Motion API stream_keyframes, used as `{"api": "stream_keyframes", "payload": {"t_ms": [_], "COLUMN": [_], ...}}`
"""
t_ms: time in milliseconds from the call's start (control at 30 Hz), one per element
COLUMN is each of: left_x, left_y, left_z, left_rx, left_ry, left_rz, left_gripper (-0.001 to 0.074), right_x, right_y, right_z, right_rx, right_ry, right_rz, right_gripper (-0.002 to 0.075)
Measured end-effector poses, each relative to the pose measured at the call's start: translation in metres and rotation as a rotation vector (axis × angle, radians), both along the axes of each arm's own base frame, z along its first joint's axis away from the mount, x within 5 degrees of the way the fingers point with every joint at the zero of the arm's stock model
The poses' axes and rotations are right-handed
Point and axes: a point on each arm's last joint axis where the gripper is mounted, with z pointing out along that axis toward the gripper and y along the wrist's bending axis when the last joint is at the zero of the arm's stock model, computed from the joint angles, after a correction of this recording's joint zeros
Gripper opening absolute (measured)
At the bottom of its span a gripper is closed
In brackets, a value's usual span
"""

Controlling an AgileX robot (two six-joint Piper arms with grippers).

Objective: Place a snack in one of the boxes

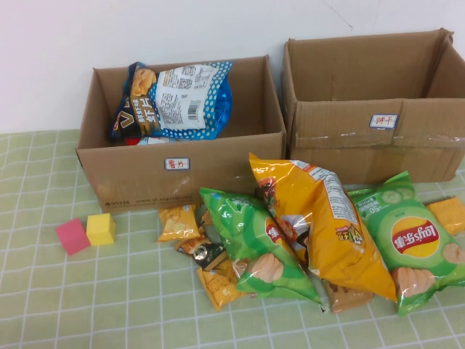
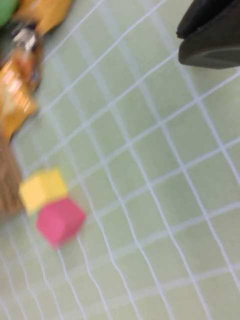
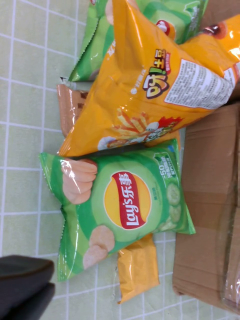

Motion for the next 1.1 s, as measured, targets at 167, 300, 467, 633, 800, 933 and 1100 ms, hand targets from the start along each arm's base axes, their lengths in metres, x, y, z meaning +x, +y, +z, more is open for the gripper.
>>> {"api": "stream_keyframes", "payload": {"t_ms": [167, 300, 467, 633, 800, 933, 1100], "left_x": [-0.009, -0.013, -0.012, -0.008, -0.01, -0.011, -0.011], "left_y": [0.012, 0.017, 0.017, 0.011, 0.005, 0.004, 0.005], "left_z": [-0.002, -0.001, -0.012, -0.035, -0.033, -0.032, -0.032], "left_rx": [-0.062, -0.064, -0.035, 0.008, 0.001, -0.032, -0.018], "left_ry": [-0.09, -0.133, -0.133, -0.15, -0.211, -0.219, -0.224], "left_rz": [0.165, 0.245, 0.24, 0.15, 0.073, 0.088, 0.121], "left_gripper": [0.0, 0.0, 0.0, -0.0001, 0.0, -0.0001, -0.0001], "right_x": [0.0, 0.0, 0.0, 0.0, 0.0, 0.0, 0.0], "right_y": [0.0, 0.0, 0.0, 0.0, 0.0, 0.0, 0.0], "right_z": [0.0, 0.0, 0.0, 0.0, 0.0, 0.0, 0.0], "right_rx": [0.006, 0.006, 0.006, 0.006, 0.008, 0.008, 0.008], "right_ry": [0.001, 0.001, 0.001, 0.001, 0.0, 0.0, 0.0], "right_rz": [0.0, 0.0, 0.0, 0.0, 0.0, 0.0, 0.0], "right_gripper": [0.0, 0.0, 0.0, 0.0, 0.0, -0.0001, -0.0001]}}
